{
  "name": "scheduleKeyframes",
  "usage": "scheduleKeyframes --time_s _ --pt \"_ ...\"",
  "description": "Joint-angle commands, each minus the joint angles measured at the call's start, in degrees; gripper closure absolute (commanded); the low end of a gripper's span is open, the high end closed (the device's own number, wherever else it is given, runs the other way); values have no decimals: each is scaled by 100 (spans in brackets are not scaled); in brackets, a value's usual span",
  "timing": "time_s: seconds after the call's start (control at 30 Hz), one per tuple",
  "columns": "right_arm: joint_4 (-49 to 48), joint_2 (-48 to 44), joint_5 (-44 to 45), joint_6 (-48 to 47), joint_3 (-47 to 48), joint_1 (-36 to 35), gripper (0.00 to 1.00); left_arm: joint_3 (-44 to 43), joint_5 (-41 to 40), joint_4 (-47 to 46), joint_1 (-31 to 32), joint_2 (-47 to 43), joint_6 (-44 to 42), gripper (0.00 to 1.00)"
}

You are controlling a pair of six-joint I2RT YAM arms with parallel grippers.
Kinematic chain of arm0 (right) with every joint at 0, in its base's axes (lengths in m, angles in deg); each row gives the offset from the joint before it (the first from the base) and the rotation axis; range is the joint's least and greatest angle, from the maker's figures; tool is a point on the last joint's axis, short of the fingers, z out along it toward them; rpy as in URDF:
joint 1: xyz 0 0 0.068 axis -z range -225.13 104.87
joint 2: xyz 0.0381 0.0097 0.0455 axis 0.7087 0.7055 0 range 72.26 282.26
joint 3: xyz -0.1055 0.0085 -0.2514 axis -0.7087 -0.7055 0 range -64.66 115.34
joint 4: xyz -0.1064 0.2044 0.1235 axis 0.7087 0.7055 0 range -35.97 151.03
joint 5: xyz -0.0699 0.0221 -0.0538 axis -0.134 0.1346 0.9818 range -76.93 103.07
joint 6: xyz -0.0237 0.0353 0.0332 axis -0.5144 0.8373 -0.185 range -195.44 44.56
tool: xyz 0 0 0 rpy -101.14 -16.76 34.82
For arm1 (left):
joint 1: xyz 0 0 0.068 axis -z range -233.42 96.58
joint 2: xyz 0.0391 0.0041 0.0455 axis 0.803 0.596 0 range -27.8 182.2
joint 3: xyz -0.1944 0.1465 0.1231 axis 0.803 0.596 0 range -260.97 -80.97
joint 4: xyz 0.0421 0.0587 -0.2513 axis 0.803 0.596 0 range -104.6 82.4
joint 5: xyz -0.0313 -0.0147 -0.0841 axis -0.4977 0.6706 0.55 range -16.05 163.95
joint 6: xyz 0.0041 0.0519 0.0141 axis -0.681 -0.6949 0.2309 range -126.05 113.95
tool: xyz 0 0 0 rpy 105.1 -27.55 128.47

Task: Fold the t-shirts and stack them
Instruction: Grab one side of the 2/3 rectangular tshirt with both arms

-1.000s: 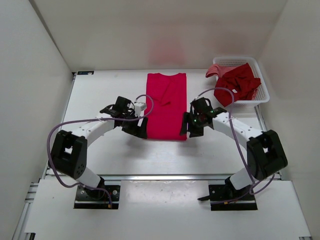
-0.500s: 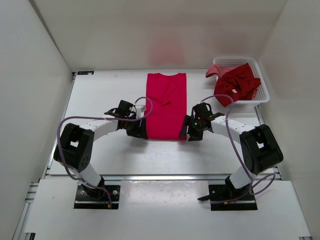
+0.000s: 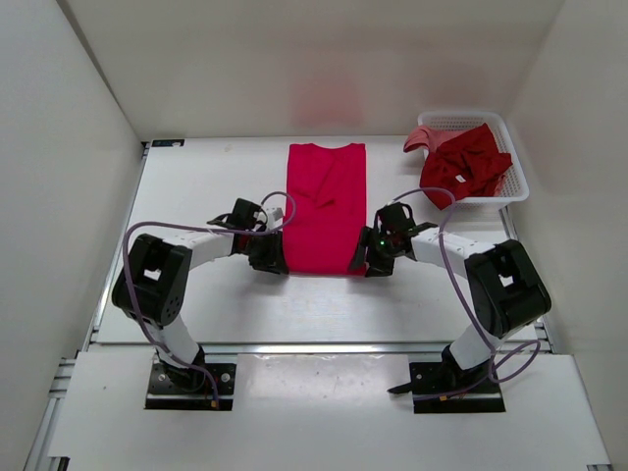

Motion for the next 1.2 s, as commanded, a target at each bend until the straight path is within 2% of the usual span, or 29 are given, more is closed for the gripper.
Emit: scheduleKeyframes --time_s 0.0,0.1,0.17,0.2,0.27,0.3,0.33,0.37,0.53,0.7,1.0,1.17 --pt "-327 -101 -65 164 -93 38 46 -136 160 -169 8 68 141 58" --pt "-310 -40 -135 138 -94 39 52 -145 125 -221 70 120 194 63" --pt "-328 -40 -214 138 -137 12 61 -197 125 -230 96 147 202 66" --pt "-380 -31 -223 146 -137 47 69 -206 81 -265 87 182 185 70" --pt "-433 -66 -232 234 -216 65 84 -189 20 -256 53 208 150 80" --pt "-451 -101 -241 208 -225 91 88 -276 2 -239 43 243 150 91" --pt "-451 -153 -258 225 -286 100 95 -250 -33 -248 9 252 150 99" --pt "-468 -137 -328 226 -269 144 99 -285 10 -256 -9 226 150 100" --pt "-267 -206 -513 -2 -121 180 100 -268 204 -2 -98 8 -156 100" --pt "733 -391 -267 -512 170 -66 100 -207 204 866 -9 -441 -789 100" --pt "1649 -1515 -249 -574 -347 -497 100 295 626 2440 245 -1310 -1528 100" --pt "2291 -2043 -285 -469 -191 -857 100 207 634 3232 544 -1943 -1827 100"
